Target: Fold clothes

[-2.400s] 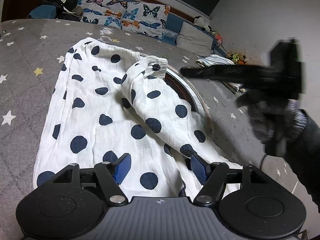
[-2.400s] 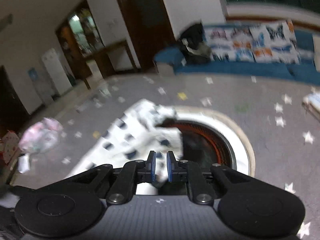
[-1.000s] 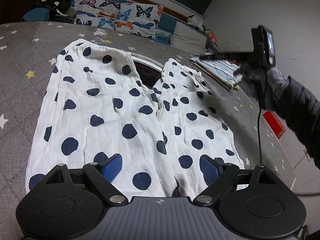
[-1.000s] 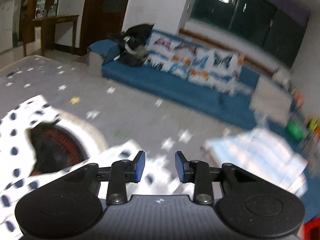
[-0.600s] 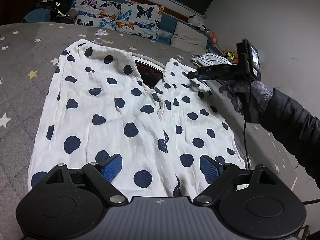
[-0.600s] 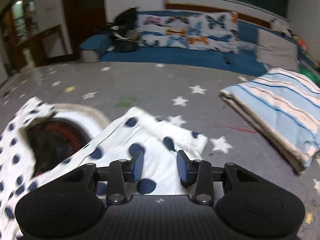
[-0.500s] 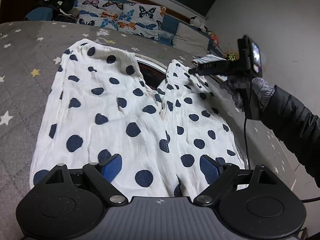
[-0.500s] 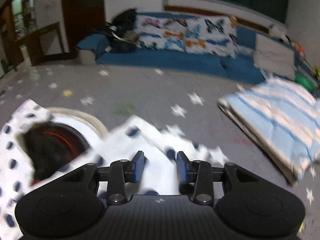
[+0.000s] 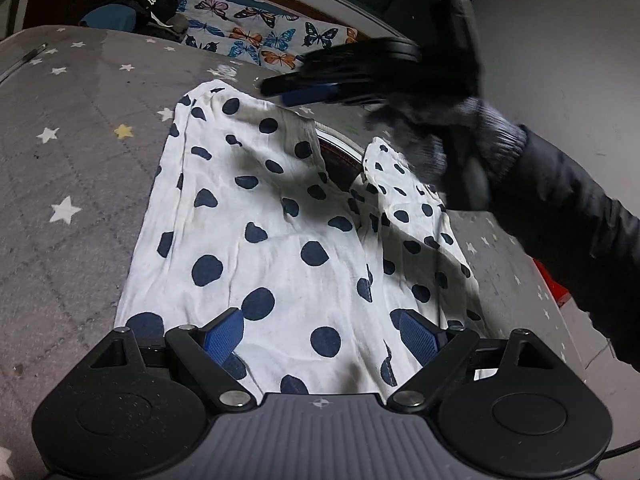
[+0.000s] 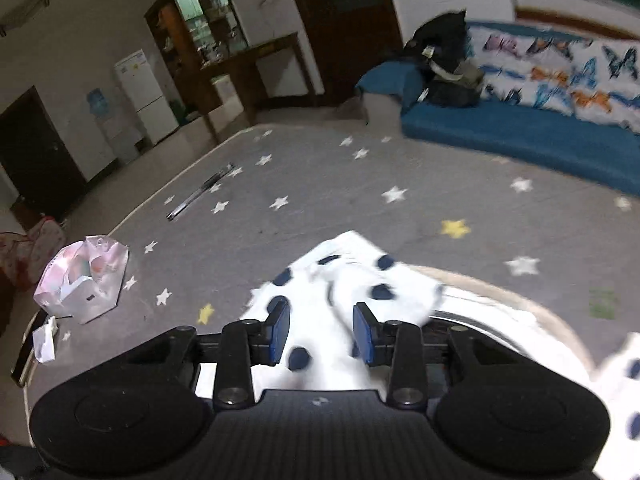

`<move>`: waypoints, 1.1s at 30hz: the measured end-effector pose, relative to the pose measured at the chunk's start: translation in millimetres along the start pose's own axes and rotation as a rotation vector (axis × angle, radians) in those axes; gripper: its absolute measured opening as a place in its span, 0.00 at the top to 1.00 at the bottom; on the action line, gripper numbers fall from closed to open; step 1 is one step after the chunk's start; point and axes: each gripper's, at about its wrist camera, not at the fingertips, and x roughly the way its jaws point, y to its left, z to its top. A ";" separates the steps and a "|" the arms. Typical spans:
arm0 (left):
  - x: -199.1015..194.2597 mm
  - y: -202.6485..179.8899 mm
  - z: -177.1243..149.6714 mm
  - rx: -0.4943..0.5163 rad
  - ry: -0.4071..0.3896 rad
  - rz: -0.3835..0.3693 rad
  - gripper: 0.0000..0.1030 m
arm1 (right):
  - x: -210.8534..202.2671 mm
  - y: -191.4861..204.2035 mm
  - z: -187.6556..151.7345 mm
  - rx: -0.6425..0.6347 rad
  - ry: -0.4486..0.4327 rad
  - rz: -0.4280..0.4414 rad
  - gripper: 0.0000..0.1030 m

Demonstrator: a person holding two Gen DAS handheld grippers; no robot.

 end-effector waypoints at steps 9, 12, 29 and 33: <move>-3.9 3.6 -1.5 -0.016 -0.006 -0.021 0.15 | 49.1 -25.9 12.6 0.046 0.018 -0.164 0.66; -3.7 5.3 -1.3 -0.020 -0.005 -0.027 0.15 | 38.9 -34.3 12.5 0.080 -0.013 -0.164 0.66; -4.3 2.0 -4.5 -0.010 -0.013 -0.013 0.15 | 46.4 -16.2 21.4 -0.036 0.002 -0.273 0.63; -6.8 2.0 -4.3 -0.009 -0.019 -0.002 0.15 | 33.3 -5.1 17.4 -0.087 0.037 -0.266 0.54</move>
